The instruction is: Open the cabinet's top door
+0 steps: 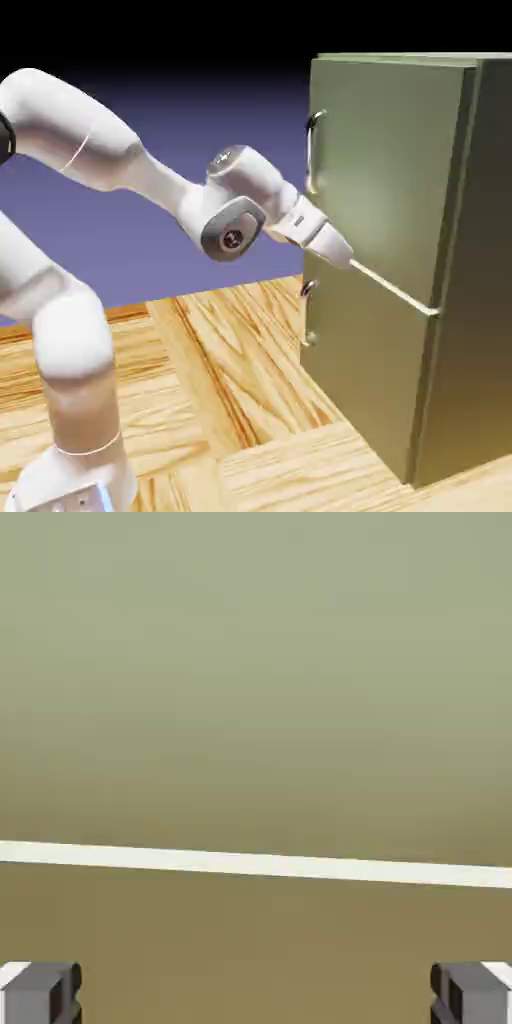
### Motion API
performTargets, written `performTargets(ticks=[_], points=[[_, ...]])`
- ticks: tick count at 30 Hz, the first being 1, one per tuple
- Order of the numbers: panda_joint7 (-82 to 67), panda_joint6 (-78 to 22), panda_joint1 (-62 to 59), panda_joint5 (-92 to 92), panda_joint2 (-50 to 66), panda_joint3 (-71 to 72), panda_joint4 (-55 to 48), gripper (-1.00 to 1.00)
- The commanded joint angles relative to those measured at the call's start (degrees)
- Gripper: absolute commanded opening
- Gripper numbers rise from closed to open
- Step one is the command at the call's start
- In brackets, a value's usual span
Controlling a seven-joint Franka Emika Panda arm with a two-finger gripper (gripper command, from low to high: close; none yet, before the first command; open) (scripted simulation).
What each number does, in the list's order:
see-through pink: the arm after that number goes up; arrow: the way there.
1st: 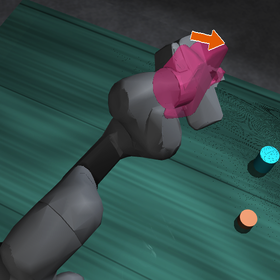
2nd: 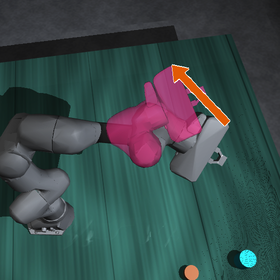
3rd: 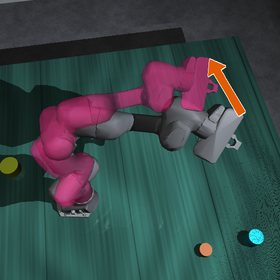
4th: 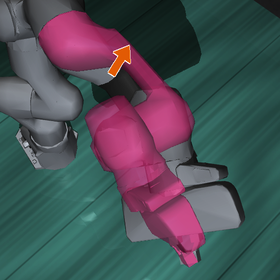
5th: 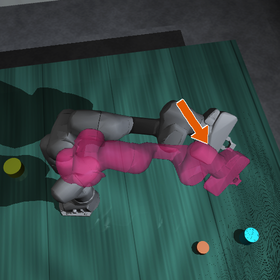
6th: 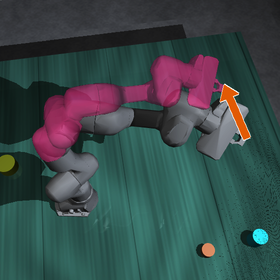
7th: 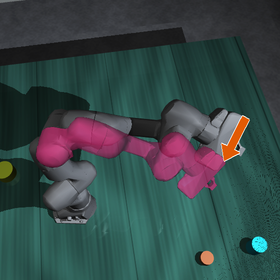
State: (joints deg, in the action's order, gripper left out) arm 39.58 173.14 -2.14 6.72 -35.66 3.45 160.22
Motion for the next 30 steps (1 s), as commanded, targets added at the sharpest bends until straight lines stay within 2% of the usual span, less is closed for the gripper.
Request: performTargets(ticks=[1,30], points=[[-1.07,-0.32,-1.05,2.50,-1.11,1.28,-0.29,0.00],[-31.96,-9.67,-31.46,74.77,-33.39,38.41,-8.67,0.00]])
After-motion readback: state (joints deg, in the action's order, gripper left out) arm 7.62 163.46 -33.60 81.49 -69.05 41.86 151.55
